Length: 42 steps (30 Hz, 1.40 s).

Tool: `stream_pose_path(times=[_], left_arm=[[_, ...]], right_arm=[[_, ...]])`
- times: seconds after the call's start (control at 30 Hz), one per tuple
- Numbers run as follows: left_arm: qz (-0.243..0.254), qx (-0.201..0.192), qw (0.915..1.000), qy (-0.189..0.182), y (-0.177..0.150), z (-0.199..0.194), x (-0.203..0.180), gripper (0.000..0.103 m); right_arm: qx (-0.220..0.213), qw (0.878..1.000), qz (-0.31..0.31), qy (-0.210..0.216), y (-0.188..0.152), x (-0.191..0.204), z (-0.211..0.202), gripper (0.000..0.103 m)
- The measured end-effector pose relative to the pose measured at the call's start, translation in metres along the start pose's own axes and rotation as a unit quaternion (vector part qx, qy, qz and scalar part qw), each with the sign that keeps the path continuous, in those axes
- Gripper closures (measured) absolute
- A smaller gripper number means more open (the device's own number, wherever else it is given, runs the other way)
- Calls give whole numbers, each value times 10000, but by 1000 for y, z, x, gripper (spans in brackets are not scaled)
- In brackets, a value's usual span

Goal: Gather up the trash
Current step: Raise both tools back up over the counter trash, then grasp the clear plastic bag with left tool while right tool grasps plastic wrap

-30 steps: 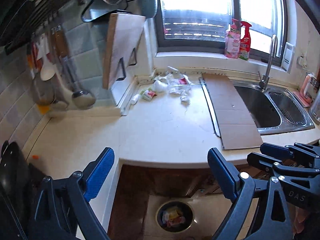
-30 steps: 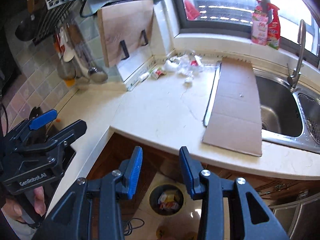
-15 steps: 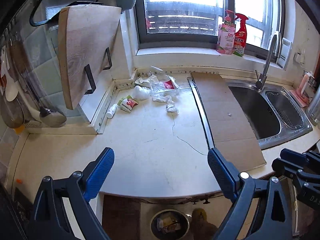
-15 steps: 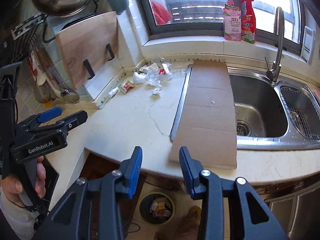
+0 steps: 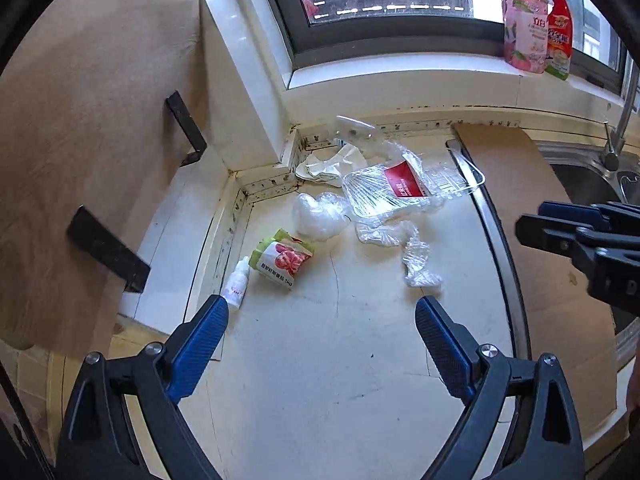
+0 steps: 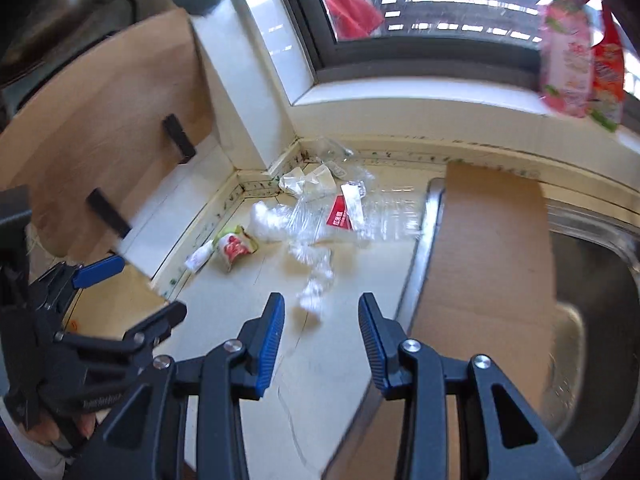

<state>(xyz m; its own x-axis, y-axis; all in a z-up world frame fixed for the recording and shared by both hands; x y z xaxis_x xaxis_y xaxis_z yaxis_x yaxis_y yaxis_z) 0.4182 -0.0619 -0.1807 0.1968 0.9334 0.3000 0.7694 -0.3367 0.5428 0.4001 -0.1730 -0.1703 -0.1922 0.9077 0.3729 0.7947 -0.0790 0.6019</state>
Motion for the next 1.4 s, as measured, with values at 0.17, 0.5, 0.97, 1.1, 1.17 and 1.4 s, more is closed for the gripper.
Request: stream_pose_path(times=[0.17,0.5,0.97,1.1,1.17,1.4], left_arm=[[13,314,9995,3,3,41,-2,9],[-330,620,9975,-105,15,82,11,9],[-917,737,9925,-324,59,128,13,9],[-1149,871,9891,-284,62,149,13,9],[-1235,888,9880,-267,64,158,13,10],[-1118,964,9885,-322,65,178,0,37]], right_arm=[[622,9978,-218,92,11,-7,81,64],[1047,9904,-886,-198,0,-8,146,69],[278,9906,-659,1167,35,-9,45,95],[-180,9947,-287,975,57,-34,30,95],[-274,9953,-114,919,60,-45,29,95],[-138,9958,135,894,48,-61,32,95]])
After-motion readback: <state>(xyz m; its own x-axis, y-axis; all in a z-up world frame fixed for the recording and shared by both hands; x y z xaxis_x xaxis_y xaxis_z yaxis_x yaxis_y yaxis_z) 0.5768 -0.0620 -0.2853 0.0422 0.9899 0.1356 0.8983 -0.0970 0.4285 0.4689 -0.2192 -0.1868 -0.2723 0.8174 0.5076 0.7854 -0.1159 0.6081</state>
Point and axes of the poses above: each gripper's, at about its wrist camera, not at the fingertips, and z roughly the way its jaws point, x to its left, y to its top, the point moved 10 cm from there along z, roughly the way its jaws point, and after that the axes turned 5 degrees about y, right-handed, at the moved point
